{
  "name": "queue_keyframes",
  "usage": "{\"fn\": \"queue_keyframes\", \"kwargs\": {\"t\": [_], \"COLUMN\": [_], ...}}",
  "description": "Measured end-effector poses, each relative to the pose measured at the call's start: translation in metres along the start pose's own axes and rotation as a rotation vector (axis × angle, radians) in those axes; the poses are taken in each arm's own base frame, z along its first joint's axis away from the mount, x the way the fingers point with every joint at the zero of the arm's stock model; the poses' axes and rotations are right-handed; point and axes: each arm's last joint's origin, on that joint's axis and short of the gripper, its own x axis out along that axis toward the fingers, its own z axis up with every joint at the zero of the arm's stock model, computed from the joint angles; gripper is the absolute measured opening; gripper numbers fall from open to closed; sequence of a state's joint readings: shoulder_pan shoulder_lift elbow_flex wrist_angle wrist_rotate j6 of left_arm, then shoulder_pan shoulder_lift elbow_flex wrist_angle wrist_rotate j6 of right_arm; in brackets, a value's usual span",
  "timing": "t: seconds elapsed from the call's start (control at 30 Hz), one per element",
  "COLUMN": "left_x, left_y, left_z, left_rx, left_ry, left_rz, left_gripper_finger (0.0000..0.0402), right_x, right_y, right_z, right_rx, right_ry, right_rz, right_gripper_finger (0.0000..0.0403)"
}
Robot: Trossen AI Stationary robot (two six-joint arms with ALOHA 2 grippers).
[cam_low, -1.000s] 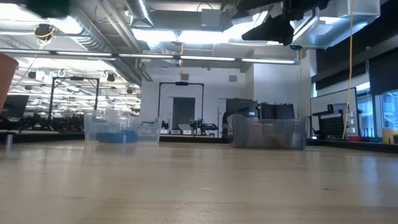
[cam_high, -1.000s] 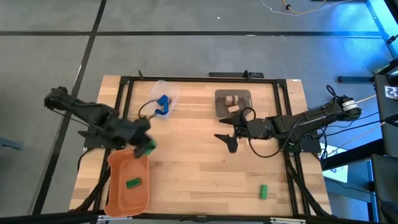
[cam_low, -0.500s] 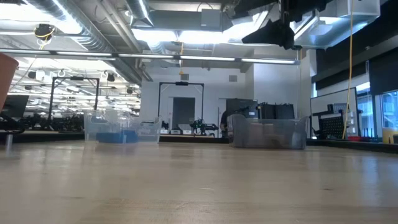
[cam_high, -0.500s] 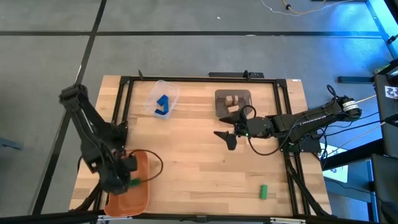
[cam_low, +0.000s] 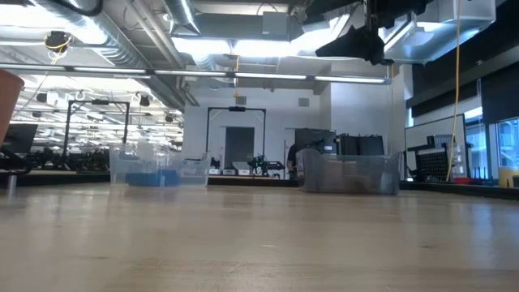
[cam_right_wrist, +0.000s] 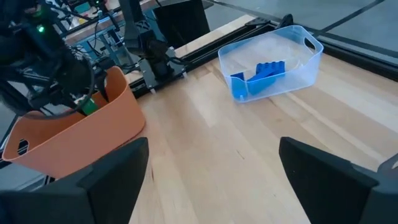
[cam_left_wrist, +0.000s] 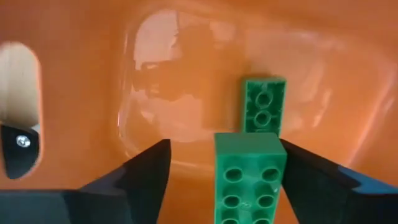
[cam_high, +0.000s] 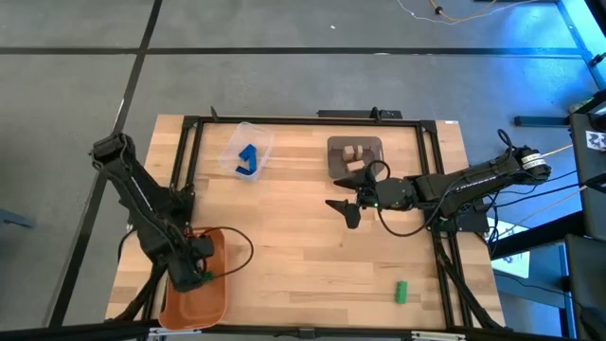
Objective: Sort & place blocks by color
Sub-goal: Put the left green game piece into the orange bin, then put the green game piece into the orange bin
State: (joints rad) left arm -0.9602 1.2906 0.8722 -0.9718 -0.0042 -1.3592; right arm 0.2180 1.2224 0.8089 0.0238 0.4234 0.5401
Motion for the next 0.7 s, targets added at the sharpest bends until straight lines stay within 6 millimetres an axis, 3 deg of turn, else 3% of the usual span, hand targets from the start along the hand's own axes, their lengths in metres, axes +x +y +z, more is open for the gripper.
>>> {"fn": "queue_keyframes", "kwargs": {"t": [0.23,0.43,0.7], "left_x": [-0.025,-0.046,-0.039], "left_y": [0.012,0.023,0.016], "left_z": [0.012,0.017,0.021], "left_rx": [-0.078,-0.297,-0.345], "left_ry": [-0.056,-0.29,-0.337], "left_rz": [-0.133,-0.229,-0.206], "left_gripper_finger": [0.0298,0.0296,0.0296], "right_x": [0.0,0.0,0.0], "right_y": [0.001,0.003,0.003], "right_z": [0.0,-0.002,-0.002], "right_rx": [-0.025,-0.03,-0.031], "right_ry": [0.017,0.062,0.062], "right_rz": [0.03,0.095,0.095], "right_gripper_finger": [0.036,0.036,0.036]}}
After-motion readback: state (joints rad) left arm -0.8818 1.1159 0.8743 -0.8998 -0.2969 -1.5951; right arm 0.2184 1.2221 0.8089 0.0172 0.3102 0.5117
